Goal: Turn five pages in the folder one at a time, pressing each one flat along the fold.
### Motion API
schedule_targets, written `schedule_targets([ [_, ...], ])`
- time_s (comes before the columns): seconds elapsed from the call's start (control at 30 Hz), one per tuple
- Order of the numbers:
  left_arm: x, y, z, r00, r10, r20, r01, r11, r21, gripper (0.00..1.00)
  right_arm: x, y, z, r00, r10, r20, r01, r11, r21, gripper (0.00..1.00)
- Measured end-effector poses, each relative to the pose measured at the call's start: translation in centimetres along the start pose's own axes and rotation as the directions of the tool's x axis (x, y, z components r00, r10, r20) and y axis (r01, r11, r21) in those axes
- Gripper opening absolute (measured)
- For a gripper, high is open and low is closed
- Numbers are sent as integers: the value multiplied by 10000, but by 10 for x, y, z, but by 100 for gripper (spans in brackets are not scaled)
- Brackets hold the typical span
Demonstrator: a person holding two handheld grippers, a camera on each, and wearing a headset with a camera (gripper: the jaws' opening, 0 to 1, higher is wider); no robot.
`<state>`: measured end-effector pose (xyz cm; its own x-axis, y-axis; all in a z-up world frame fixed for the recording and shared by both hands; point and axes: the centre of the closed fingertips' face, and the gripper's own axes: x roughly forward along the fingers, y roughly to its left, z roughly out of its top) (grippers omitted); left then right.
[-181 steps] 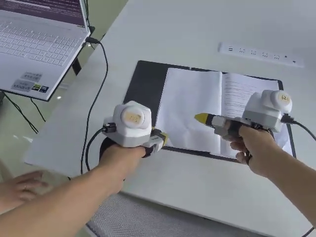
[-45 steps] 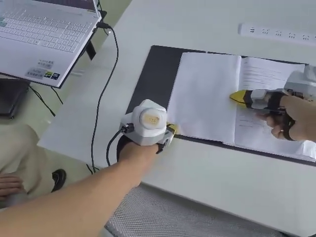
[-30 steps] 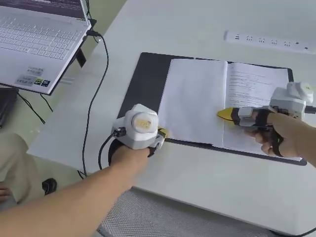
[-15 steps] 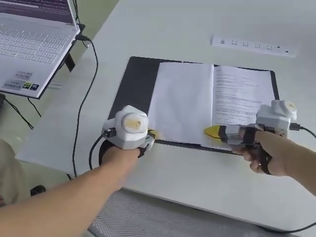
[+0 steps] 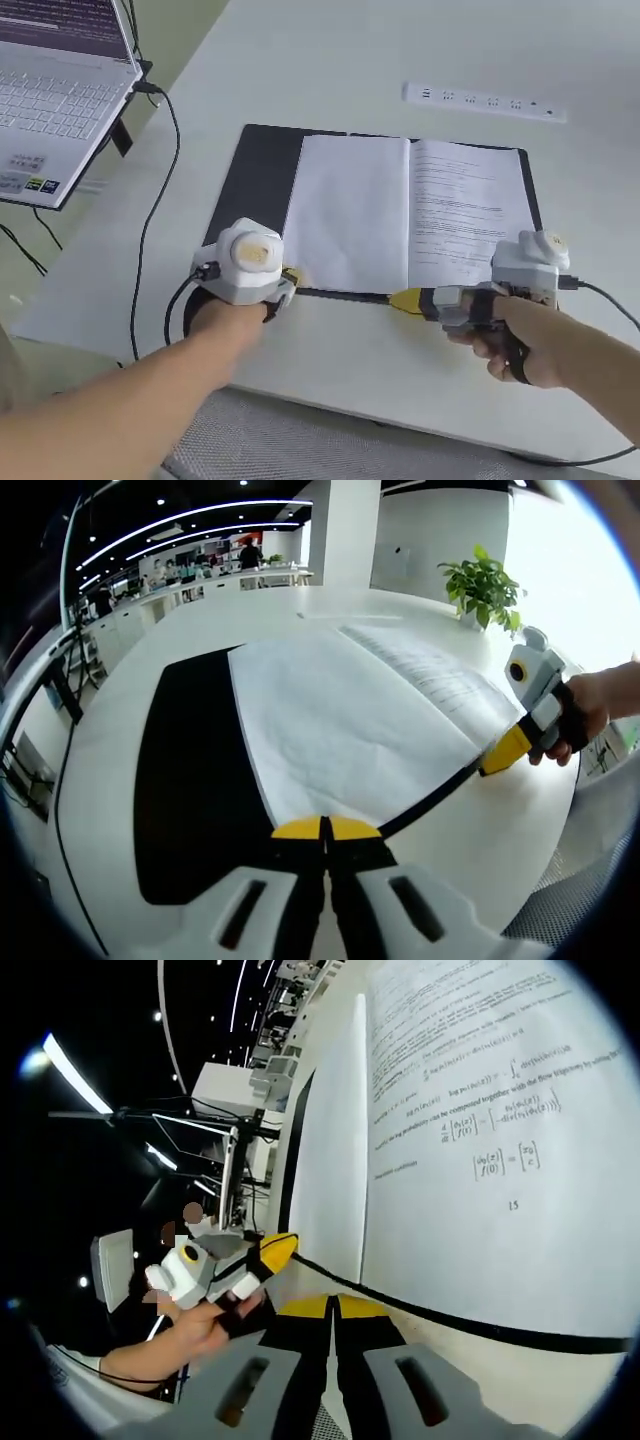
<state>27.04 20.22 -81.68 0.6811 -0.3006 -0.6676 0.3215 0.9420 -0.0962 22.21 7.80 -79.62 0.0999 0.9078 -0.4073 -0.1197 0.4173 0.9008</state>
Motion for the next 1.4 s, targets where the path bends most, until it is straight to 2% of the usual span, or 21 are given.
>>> schedule_targets([
  [0.1, 0, 1, 0, 10000, -52, 61, 53, 9999, -105, 0, -5, 7, -6, 9999, 113, 64, -113, 9999, 7, 0],
  [0.3, 0, 1, 0, 10000, 87, -14, -88, 9982, -600, 0, -17, 11, -6, 9990, 310, 332, -302, 9992, -258, 0],
  [0.4, 1, 1, 1, 9999, 71, -111, -79, 9976, -693, 0, -24, 14, -1, 9962, 358, 793, -328, 9987, -396, 0],
  [0.5, -2, 0, -1, 9993, 12, -367, -43, 9964, -845, 0, -37, 18, 13, 9854, 380, 1660, -296, 9982, -525, 0],
  [0.6, -9, -2, -1, 9989, -71, -457, 34, 9966, -821, 0, -50, 20, 17, 9791, 162, 2029, -13, 9973, -734, 5],
  [0.67, -15, -6, 3, 9993, -233, -308, 203, 9954, -932, 2, -61, 20, 20, 9718, -117, 2354, 385, 9932, -1098, 10],
  [0.77, -29, -14, 7, 9987, -410, -314, 377, 9942, -1008, 10, -76, 24, 20, 9648, -195, 2621, 542, 9906, -1260, 13],
  [0.8, -34, -19, 11, 9983, -579, -110, 566, 9941, -923, 10, -82, 25, 21, 9595, -277, 2802, 689, 9880, -1385, 13],
  [0.87, -40, -20, 14, 9980, -623, -81, 614, 9946, -840, 12, -90, 27, 20, 9560, -355, 2911, 835, 9845, -1541, 16],
  [0.93, -48, -23, 18, 9974, -711, 100, 717, 9937, -857, 16, -99, 32, 17, 9486, -540, 3117, 1141, 9774, -1779, 19],
  [1.03, -63, -26, 24, 9960, -837, 306, 868, 9890, -1197, 24, -112, 39, 11, 9336, -866, 3477, 1686, 9624, -2129, 26],
  [1.1, -70, -28, 25, 9960, -862, 225, 884, 9877, -1289, 29, -119, 43, 8, 9272, -1036, 3600, 1902, 9581, -2144, 31],
  [1.17, -78, -31, 29, 9951, -944, 280, 974, 9847, -1444, 36, -129, 46, 11, 9067, -1276, 4020, 2320, 9468, -2229, 37],
  [1.2, -82, -33, 30, 9947, -980, 304, 1014, 9849, -1404, 37, -133, 48, 11, 8983, -1359, 4178, 2487, 9412, -2285, 40],
  [1.23, -87, -35, 33, 9942, -1031, 310, 1063, 9853, -1340, 39, -140, 51, 13, 8861, -1443, 4405, 2682, 9347, -2332, 42],
  [1.3, -94, -39, 36, 9940, -1067, 222, 1086, 9871, -1174, 42, -149, 54, 14, 8672, -1577, 4723, 2919, 9294, -2257, 44],
  [1.33, -97, -40, 37, 9943, -1052, 178, 1065, 9884, -1084, 44, -156, 56, 16, 8527, -1645, 4958, 3093, 9239, -2254, 45],
  [1.37, -103, -42, 40, 9946, -1024, 174, 1036, 9900, -960, 45, -160, 58, 16, 8441, -1657, 5100, 3137, 9239, -2189, 46],
  [1.4, -106, -44, 42, 9946, -1007, 259, 1026, 9908, -878, 47, -167, 59, 17, 8274, -1715, 5347, 3277, 9208, -2118, 47],
])
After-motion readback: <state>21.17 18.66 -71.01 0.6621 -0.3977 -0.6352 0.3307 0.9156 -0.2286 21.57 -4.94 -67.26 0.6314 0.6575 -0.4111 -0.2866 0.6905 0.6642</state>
